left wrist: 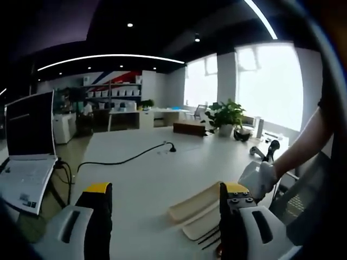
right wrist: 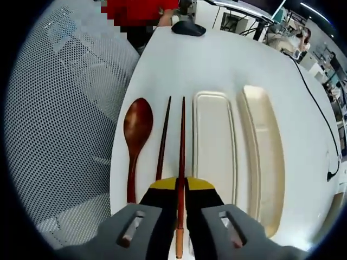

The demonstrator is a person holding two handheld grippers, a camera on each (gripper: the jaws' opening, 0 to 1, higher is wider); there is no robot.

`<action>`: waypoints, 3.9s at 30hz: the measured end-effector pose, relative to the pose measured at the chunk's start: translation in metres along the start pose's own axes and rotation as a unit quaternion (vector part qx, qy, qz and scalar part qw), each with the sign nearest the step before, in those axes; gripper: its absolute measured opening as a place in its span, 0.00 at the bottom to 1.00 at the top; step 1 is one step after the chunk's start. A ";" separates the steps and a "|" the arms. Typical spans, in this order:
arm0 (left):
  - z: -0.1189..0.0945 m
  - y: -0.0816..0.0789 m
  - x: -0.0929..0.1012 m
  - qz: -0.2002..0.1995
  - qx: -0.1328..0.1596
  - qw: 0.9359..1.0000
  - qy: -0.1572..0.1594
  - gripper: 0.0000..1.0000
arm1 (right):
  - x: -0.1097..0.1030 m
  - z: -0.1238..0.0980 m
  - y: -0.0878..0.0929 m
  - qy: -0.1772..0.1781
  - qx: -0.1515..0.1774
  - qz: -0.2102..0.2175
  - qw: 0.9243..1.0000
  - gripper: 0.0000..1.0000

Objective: Arrange the utensils inside the cutlery case until each visible utensil rests in its matching compartment.

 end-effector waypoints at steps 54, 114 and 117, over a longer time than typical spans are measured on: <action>0.001 0.002 0.003 0.005 -0.007 1.000 0.003 0.84 | 0.030 -0.042 -0.010 0.010 -0.039 0.035 0.999 0.00; 0.002 0.004 0.001 -0.009 -0.006 1.000 0.007 0.85 | 0.098 -0.048 -0.045 0.098 -0.127 -0.080 0.984 0.00; 0.002 0.004 0.001 -0.010 -0.006 1.000 0.006 0.85 | 0.099 -0.043 -0.044 0.102 -0.141 -0.098 0.980 0.00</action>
Point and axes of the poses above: the point that each gripper's makers call its tool centre point, and the gripper's own axes: z roughly forward along the fingers, x roughly to its right, y roughly out of its underside, the point moved 6 cm from there along -z, roughly backward along the fingers, and after that the axes turned 7 degrees about z, right-handed, at the moved point
